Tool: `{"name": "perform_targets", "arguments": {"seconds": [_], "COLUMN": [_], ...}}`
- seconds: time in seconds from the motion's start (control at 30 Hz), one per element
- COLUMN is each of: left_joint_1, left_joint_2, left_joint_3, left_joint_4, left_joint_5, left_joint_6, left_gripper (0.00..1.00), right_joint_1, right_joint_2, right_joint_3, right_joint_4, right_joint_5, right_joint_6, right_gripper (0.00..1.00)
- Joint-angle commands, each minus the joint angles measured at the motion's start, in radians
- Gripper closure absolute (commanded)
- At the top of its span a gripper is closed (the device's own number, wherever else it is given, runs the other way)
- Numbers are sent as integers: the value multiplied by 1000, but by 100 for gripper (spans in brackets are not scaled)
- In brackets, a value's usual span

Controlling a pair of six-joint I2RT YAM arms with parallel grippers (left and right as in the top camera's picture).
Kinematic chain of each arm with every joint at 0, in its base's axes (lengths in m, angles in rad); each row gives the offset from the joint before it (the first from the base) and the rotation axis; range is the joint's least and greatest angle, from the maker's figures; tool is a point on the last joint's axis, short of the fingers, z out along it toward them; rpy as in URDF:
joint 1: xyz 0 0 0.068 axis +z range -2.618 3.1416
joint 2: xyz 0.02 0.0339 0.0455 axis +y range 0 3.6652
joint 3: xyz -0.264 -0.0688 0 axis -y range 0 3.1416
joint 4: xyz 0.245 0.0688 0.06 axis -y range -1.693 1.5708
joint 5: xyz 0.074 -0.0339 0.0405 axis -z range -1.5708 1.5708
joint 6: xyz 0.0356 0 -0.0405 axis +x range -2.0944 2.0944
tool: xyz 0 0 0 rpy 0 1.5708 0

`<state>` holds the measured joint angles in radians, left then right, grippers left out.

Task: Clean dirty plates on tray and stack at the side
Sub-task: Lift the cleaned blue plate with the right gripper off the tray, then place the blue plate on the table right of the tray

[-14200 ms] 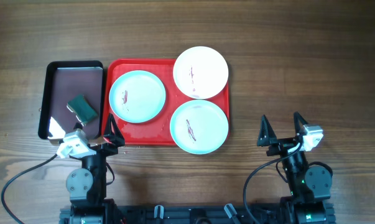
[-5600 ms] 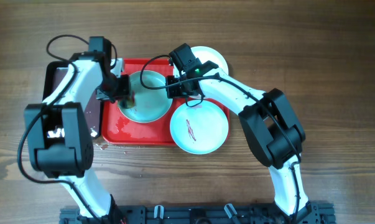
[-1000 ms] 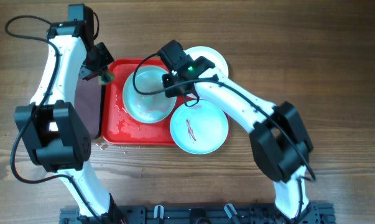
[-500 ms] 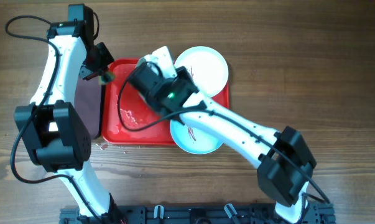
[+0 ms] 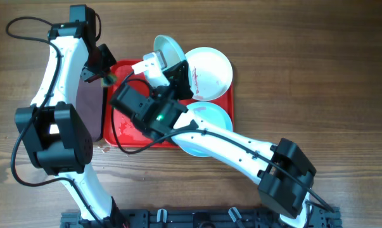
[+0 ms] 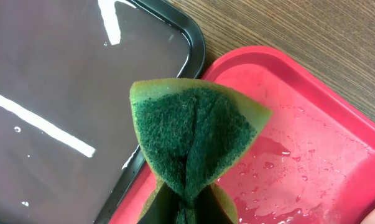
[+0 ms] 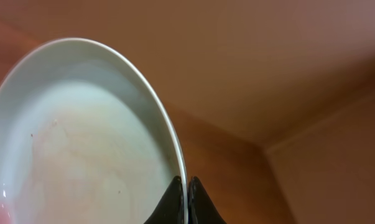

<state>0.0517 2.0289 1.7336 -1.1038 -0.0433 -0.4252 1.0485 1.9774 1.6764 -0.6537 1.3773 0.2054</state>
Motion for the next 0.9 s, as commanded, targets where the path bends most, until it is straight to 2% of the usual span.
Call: {"name": "perform_targets", "arguments": {"seconds": [0.0, 0.33, 0.43, 0.57, 0.63, 0.87], "left_joint_1": [1, 1, 1, 1, 1, 1], "left_joint_2": [-13, -13, -13, -13, -13, -13], "left_joint_3": [-8, -8, -8, -8, -8, -8], "left_joint_4": [0, 0, 0, 0, -1, -1], "left_joint_5": [9, 9, 9, 9, 9, 8], "left_joint_6": [-10, -10, -10, -10, -10, -9], "left_gripper": [96, 96, 96, 96, 96, 96], "right_joint_1": [26, 27, 27, 25, 11, -130], "right_joint_2": [-27, -27, -27, -27, -27, -65], "right_joint_3": [26, 26, 25, 25, 26, 26], "right_joint_4": [46, 63, 60, 23, -21, -154], "right_joint_5": [142, 140, 68, -222, -460, -969], "right_joint_6": [-76, -75, -88, -113, -49, 142], "right_gripper": [96, 96, 96, 96, 96, 96]}}
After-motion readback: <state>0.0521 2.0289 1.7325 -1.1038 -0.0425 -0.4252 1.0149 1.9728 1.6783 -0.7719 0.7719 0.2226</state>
